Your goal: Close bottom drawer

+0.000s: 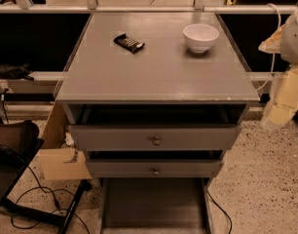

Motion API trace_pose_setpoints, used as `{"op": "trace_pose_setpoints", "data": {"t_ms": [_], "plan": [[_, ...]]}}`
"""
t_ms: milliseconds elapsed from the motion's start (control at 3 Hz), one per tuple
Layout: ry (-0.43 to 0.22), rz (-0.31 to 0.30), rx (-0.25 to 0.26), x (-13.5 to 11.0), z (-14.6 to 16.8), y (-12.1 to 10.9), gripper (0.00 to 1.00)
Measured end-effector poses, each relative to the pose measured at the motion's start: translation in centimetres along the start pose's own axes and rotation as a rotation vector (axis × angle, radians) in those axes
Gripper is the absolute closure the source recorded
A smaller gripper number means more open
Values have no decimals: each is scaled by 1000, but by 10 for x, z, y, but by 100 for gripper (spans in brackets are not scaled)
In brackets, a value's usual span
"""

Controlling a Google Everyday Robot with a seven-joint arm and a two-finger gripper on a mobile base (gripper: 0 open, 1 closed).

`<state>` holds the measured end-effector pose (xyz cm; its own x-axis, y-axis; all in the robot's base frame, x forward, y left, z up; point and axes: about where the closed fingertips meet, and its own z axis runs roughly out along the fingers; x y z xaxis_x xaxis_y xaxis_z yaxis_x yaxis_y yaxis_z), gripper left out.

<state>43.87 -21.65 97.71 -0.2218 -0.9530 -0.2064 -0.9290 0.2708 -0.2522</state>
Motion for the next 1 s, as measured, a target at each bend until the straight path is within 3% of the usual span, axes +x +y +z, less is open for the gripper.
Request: {"op": "trace_pose_setpoints", "data": {"t_ms": [333, 1000], "plan": [[0, 0, 2, 0, 0, 0, 0], [27, 138, 50, 41, 83, 48, 0]]}}
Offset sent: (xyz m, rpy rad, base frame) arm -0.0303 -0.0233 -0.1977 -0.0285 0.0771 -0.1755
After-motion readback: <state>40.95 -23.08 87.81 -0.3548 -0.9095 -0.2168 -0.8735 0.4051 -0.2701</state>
